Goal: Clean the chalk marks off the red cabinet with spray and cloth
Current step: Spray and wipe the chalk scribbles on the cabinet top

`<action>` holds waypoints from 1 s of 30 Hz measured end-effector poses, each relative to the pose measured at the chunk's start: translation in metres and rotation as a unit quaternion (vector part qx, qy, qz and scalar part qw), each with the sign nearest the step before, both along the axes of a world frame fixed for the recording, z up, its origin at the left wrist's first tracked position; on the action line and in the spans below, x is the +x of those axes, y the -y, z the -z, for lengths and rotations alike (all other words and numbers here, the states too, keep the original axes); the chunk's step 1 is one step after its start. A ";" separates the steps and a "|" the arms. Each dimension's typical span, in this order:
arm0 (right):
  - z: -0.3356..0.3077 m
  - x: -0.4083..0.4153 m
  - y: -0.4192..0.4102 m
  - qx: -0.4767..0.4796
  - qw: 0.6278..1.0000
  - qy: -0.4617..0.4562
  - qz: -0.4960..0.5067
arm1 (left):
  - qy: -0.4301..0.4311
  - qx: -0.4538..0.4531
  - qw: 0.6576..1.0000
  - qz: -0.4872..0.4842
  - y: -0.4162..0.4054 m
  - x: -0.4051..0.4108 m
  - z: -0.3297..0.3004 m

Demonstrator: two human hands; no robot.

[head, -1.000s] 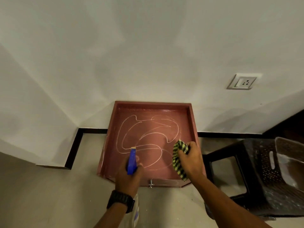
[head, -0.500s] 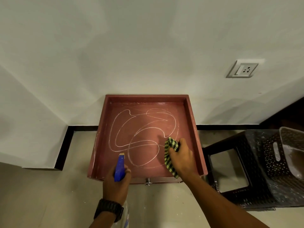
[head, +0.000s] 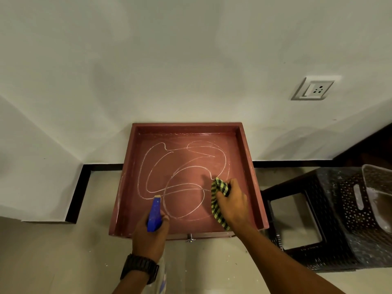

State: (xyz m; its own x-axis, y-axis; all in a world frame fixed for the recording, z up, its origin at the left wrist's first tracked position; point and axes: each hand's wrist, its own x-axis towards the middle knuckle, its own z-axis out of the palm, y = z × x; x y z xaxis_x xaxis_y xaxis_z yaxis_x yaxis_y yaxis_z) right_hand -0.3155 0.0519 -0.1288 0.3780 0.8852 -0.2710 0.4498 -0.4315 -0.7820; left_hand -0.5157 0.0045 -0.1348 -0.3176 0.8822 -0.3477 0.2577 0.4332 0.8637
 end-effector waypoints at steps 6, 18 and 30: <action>0.008 0.006 0.001 -0.017 1.000 0.013 0.013 | 0.004 -0.025 0.999 -0.035 -0.006 0.000 0.006; 0.019 0.008 -0.003 -0.023 0.998 0.058 0.003 | -0.018 -0.055 0.998 -0.016 -0.025 -0.005 0.007; 0.027 0.011 -0.013 -0.016 0.996 0.087 0.010 | -0.018 -0.098 0.992 -0.082 -0.048 -0.020 0.009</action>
State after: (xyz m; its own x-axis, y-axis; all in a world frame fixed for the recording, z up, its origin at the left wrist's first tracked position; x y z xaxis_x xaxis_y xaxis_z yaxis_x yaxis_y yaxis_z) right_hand -0.3043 0.0651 -0.1562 0.4396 0.8687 -0.2283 0.5688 -0.4659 -0.6778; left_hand -0.5360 0.0525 -0.1441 -0.4659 0.7349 -0.4928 0.1988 0.6296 0.7510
